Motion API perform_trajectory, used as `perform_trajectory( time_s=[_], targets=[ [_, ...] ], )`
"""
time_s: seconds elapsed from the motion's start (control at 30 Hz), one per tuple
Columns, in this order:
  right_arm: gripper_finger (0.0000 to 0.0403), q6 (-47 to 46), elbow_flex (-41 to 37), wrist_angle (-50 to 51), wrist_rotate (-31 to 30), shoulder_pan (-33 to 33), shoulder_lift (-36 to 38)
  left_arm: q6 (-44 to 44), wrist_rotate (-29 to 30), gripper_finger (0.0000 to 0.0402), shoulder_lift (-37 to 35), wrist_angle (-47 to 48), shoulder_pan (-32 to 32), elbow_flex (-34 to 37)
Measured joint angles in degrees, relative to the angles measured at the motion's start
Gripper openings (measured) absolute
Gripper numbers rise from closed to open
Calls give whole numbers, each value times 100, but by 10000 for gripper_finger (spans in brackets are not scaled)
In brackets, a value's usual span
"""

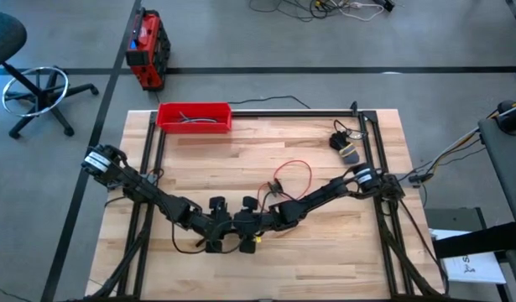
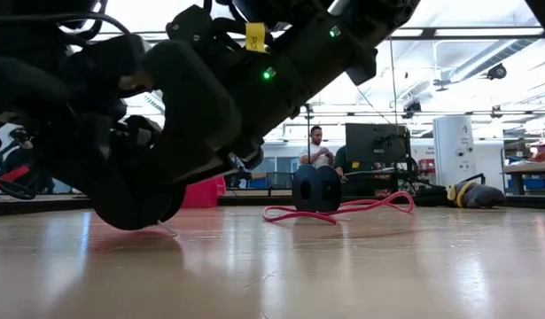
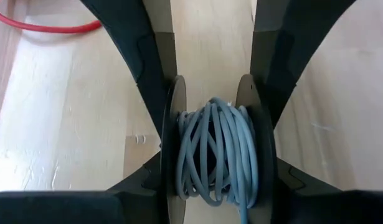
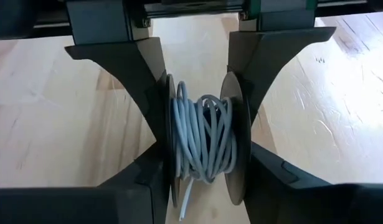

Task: Coil cords
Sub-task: Uncoil the white wire from the black spool

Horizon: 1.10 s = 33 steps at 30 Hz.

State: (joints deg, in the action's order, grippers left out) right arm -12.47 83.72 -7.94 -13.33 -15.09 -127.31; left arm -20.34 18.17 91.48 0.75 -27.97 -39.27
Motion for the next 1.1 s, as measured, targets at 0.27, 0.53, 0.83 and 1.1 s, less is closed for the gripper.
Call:
perform_trajectory(
  time_s=[0.27,0.53,0.83,1.1],
  targets=[
    [140,-140,22,362,-20,24,139,-279,151,211,-119,302,-11,-43],
    [140,-121,20,716,-11,-6,506,-466,207,204,-216,546,-103,15],
    [140,-140,20,808,37,-55,708,-713,285,146,-216,-1797,-146,896],
    [140,-142,20,825,-26,-42,699,-1033,257,84,-236,-2316,-138,1331]
  ],
)
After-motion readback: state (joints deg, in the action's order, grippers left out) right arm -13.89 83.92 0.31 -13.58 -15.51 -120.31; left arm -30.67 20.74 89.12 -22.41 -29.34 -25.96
